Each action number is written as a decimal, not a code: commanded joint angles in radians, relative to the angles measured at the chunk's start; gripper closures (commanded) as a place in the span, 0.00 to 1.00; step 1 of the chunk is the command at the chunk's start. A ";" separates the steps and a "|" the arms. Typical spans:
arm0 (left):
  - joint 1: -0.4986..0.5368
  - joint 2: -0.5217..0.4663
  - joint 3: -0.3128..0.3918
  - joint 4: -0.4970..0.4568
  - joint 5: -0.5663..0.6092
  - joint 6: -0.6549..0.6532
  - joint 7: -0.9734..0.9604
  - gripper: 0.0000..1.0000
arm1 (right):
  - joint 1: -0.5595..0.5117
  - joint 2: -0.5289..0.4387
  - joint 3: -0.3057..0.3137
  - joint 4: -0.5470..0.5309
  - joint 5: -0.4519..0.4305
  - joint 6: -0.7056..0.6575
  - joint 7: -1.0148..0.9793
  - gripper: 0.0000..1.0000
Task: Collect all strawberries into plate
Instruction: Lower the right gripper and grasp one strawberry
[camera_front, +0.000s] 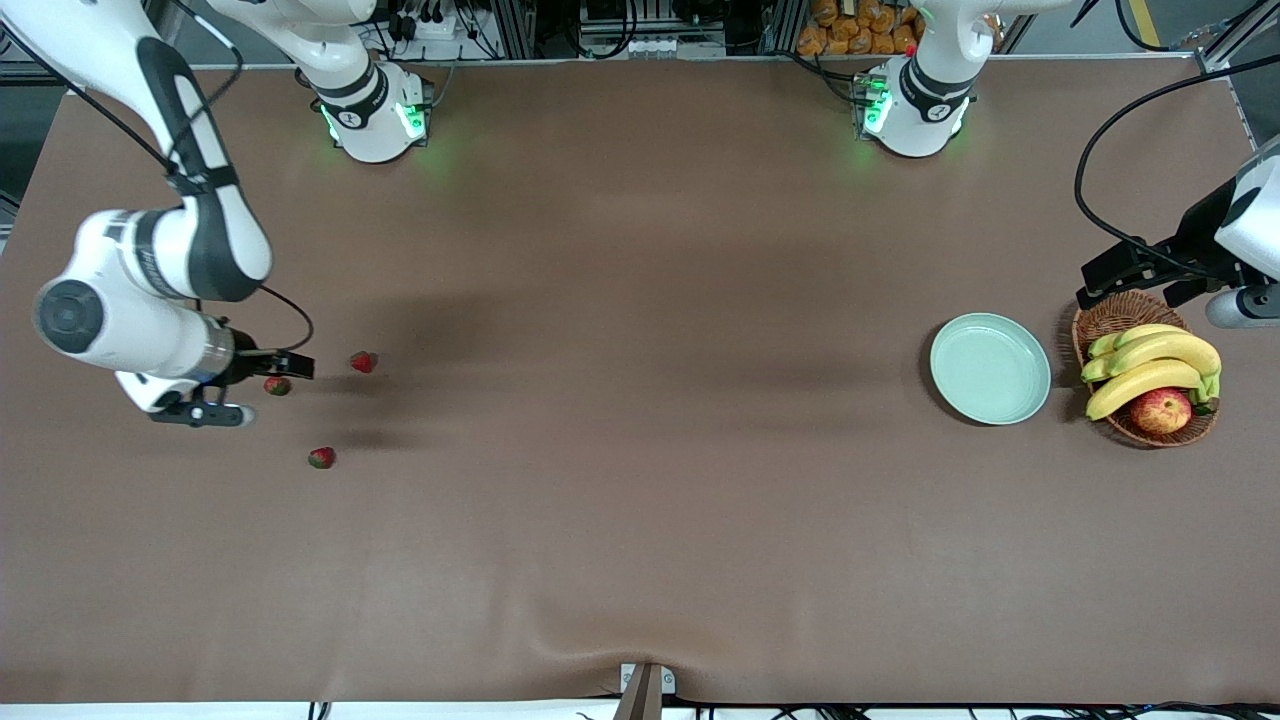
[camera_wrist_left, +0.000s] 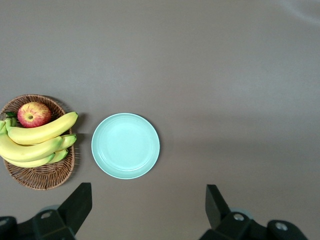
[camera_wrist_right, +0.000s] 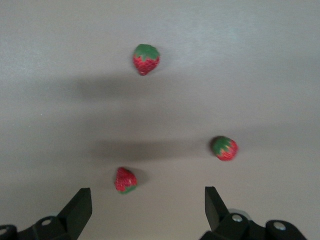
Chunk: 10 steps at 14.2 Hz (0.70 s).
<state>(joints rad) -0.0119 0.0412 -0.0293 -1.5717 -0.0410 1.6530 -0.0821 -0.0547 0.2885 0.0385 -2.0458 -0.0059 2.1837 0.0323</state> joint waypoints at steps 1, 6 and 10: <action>-0.005 0.002 0.002 0.012 0.015 -0.015 0.011 0.00 | 0.027 -0.003 0.003 -0.066 -0.003 0.077 0.004 0.00; -0.002 0.002 0.002 0.010 0.013 -0.015 0.013 0.00 | 0.055 0.047 0.003 -0.137 -0.011 0.217 0.004 0.00; -0.005 0.002 0.002 0.012 0.013 -0.015 0.013 0.00 | 0.059 0.066 0.003 -0.183 -0.011 0.284 0.004 0.00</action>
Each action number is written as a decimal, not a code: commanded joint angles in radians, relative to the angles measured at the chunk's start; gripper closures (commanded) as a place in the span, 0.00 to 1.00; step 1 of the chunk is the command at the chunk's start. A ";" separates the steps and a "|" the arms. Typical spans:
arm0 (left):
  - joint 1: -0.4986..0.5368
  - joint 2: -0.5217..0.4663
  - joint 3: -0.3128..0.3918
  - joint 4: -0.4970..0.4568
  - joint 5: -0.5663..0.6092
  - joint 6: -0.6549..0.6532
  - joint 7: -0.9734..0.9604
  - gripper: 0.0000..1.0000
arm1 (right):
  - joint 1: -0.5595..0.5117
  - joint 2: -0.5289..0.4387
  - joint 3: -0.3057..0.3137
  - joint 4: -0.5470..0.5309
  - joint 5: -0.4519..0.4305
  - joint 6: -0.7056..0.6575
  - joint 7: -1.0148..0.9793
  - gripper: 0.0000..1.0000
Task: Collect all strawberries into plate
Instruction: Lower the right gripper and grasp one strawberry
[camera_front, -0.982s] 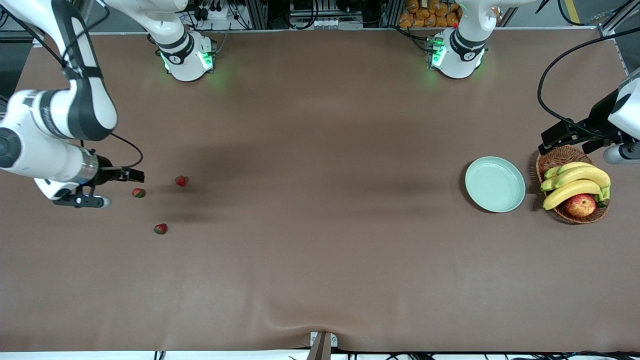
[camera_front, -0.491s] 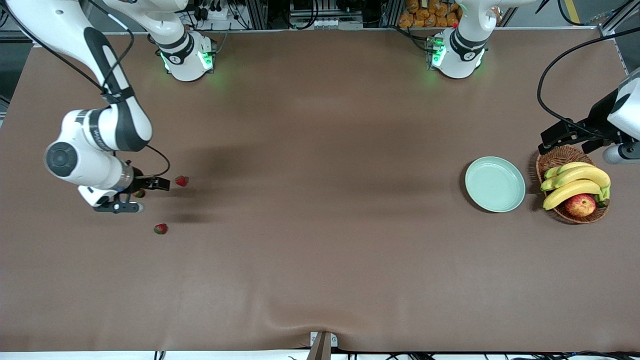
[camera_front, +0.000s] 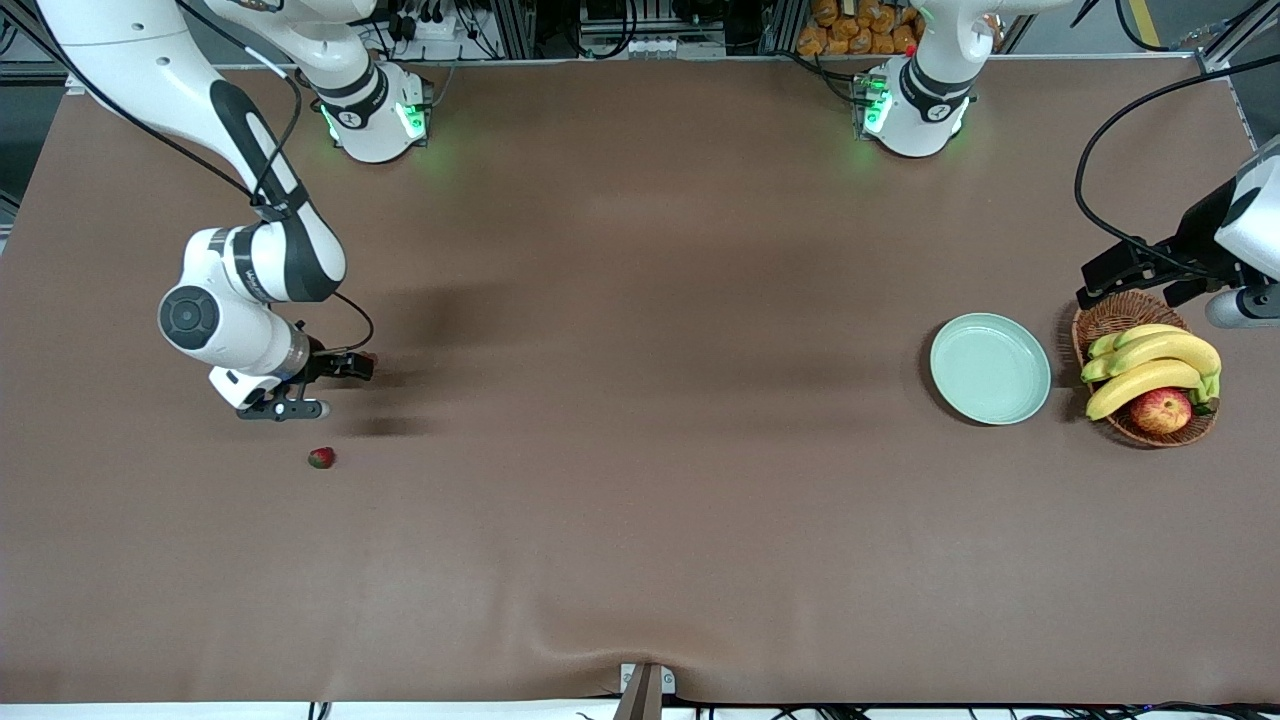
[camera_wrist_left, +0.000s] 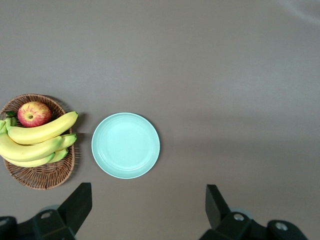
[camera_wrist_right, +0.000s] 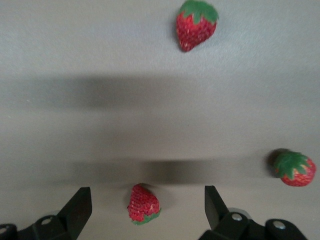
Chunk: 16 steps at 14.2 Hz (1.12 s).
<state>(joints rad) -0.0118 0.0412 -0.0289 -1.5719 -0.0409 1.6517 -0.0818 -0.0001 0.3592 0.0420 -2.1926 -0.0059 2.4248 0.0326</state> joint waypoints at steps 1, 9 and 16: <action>-0.005 0.002 0.001 0.012 0.013 -0.012 0.013 0.00 | 0.008 -0.005 0.001 -0.050 -0.011 0.068 0.004 0.00; 0.003 0.003 0.001 0.007 0.013 -0.013 0.014 0.00 | 0.019 0.006 0.001 -0.101 -0.009 0.114 0.007 0.00; 0.004 0.009 0.001 0.009 0.013 -0.013 0.016 0.00 | 0.015 0.009 0.001 -0.105 -0.006 0.117 0.018 0.93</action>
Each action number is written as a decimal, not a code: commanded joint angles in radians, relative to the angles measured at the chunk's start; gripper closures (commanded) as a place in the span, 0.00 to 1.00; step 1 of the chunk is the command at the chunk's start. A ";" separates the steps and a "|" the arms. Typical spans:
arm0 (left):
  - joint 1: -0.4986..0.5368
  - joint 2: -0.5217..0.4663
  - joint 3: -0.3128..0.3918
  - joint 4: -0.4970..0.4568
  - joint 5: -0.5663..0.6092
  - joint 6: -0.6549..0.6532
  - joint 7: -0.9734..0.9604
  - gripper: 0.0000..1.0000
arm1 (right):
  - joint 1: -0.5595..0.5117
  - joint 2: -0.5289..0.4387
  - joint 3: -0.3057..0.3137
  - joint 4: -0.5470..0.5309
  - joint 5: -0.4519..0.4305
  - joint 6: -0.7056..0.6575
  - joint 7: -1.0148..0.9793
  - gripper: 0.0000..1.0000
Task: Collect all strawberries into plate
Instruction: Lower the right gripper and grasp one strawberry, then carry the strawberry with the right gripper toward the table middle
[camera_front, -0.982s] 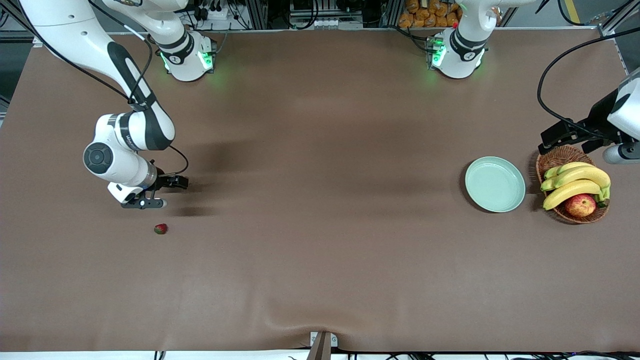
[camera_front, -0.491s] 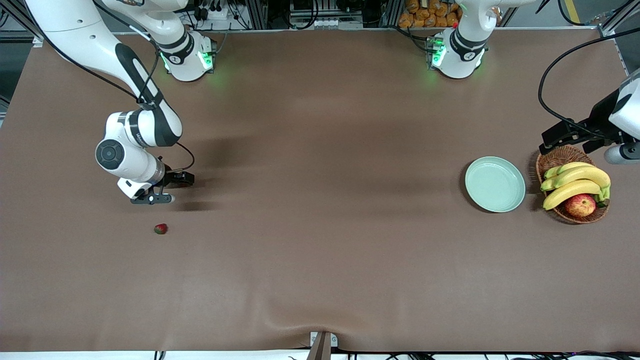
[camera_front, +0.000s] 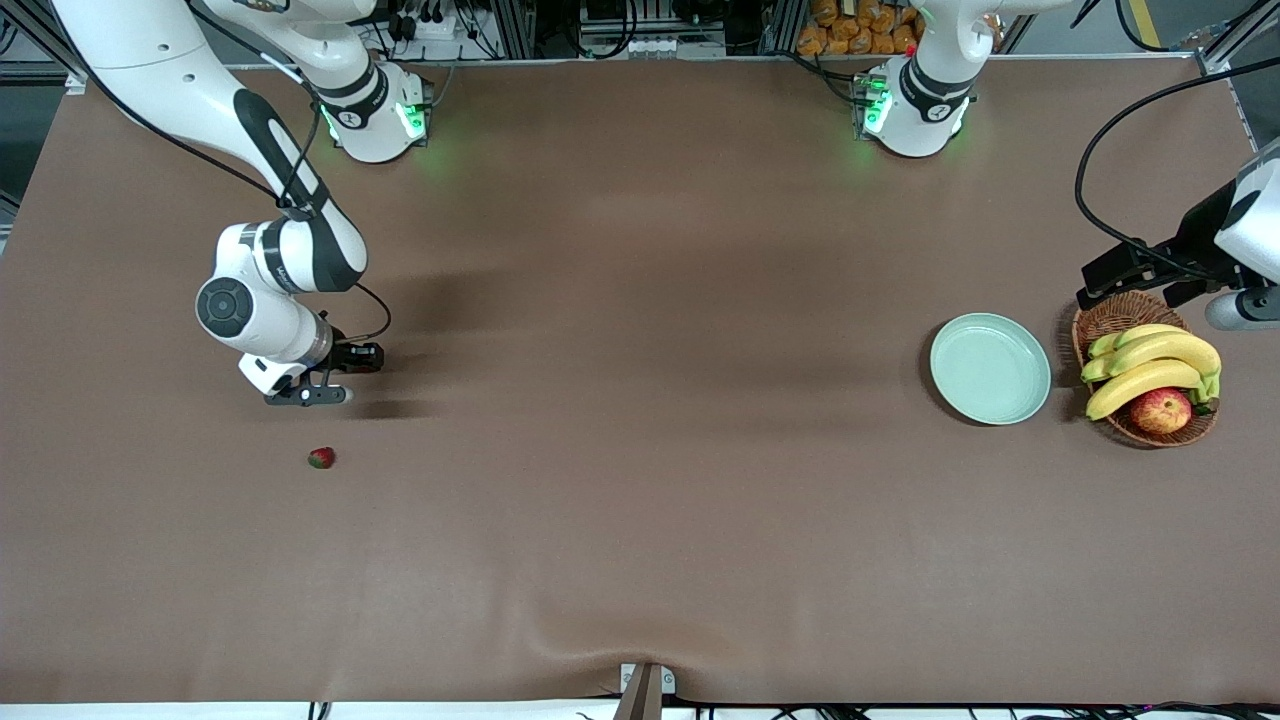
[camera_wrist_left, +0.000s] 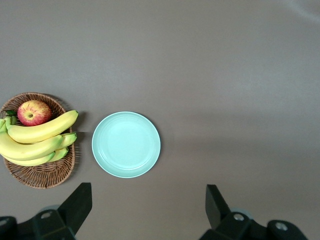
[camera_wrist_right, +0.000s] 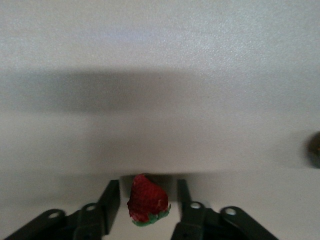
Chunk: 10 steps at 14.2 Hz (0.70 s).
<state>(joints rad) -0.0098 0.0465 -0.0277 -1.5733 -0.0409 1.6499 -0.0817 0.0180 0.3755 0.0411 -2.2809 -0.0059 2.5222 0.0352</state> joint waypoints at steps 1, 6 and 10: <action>0.002 0.004 0.000 0.012 0.013 -0.012 0.016 0.00 | -0.003 -0.012 0.003 -0.017 -0.005 0.017 0.015 0.96; 0.002 0.006 0.000 0.009 0.013 -0.012 0.016 0.00 | 0.011 -0.050 0.011 0.001 -0.002 -0.016 0.018 1.00; 0.004 0.006 0.000 0.010 0.013 -0.012 0.017 0.00 | 0.089 -0.052 0.011 0.180 0.024 -0.219 0.018 1.00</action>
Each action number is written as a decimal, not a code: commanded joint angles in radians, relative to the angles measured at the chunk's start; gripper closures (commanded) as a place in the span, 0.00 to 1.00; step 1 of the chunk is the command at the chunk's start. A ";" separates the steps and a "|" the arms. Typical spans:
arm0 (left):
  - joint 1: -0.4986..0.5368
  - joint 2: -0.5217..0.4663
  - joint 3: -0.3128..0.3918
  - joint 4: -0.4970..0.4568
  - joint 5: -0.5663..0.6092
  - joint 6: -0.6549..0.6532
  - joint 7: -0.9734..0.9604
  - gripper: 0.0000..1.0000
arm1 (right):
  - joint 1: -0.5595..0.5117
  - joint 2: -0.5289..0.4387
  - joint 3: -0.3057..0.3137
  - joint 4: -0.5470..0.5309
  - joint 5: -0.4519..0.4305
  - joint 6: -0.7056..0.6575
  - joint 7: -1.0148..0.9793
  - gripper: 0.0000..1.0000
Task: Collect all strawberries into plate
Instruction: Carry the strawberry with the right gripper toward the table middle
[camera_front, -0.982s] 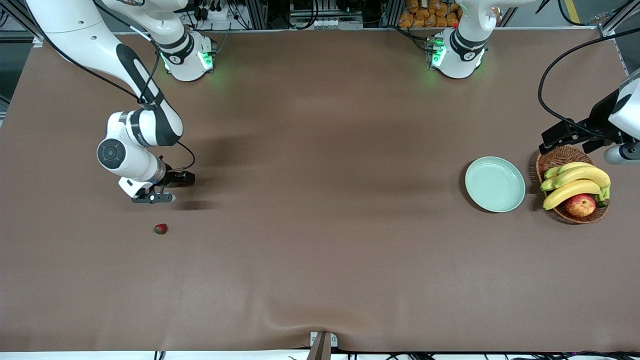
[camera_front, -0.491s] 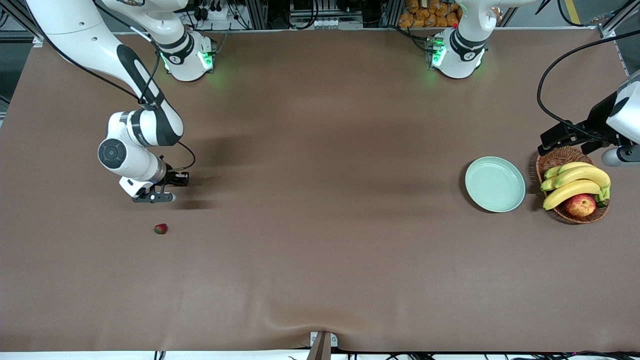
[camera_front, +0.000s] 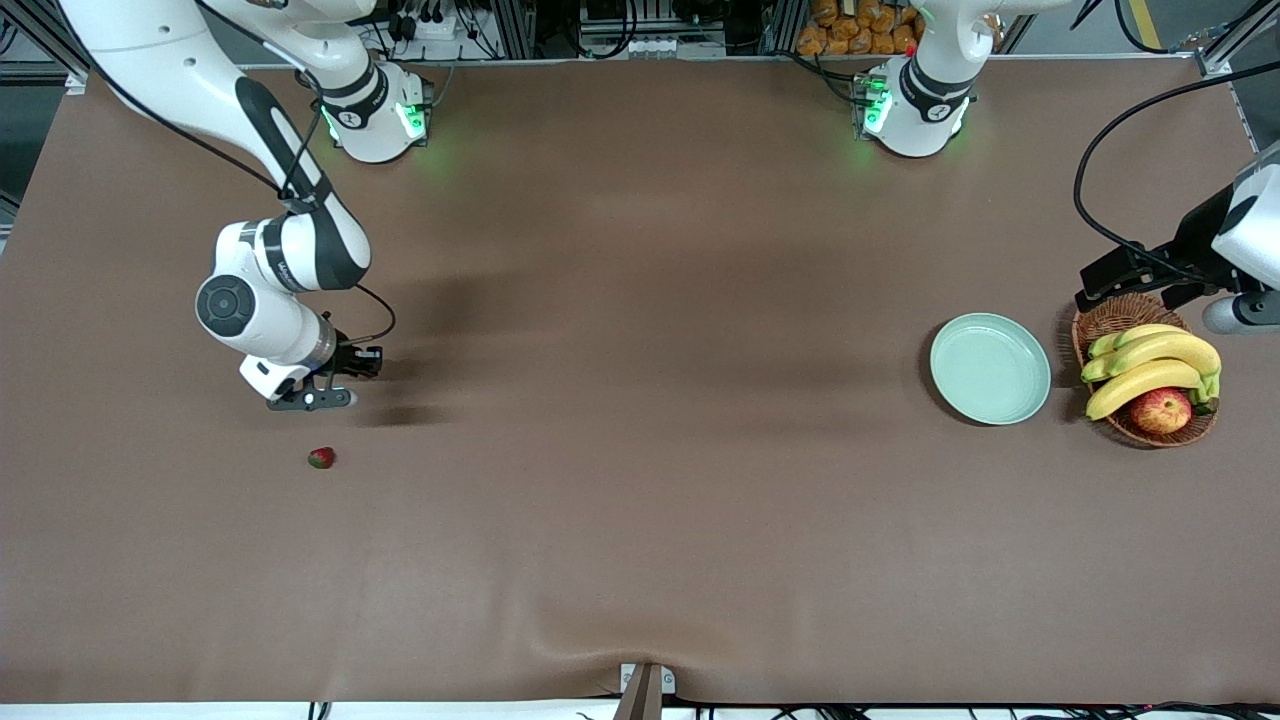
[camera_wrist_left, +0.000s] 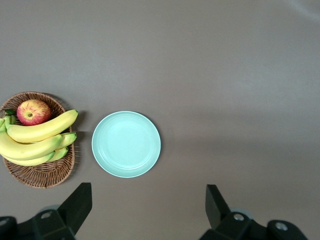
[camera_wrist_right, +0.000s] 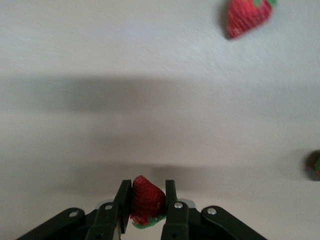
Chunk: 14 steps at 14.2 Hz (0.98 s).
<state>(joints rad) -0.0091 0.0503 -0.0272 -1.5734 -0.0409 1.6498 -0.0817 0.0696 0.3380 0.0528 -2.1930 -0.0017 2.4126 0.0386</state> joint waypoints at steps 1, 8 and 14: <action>0.001 0.002 0.000 0.010 0.013 -0.012 0.016 0.00 | 0.056 -0.010 -0.001 0.148 0.035 -0.159 0.015 1.00; 0.001 0.006 0.000 0.010 0.013 -0.012 0.016 0.00 | 0.211 0.090 -0.001 0.442 0.140 -0.291 0.108 1.00; -0.003 0.008 0.000 0.010 0.013 -0.012 0.016 0.00 | 0.395 0.262 -0.001 0.649 0.146 -0.280 0.380 1.00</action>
<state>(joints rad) -0.0087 0.0555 -0.0272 -1.5736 -0.0408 1.6498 -0.0817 0.4136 0.5127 0.0601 -1.6621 0.1357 2.1484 0.3215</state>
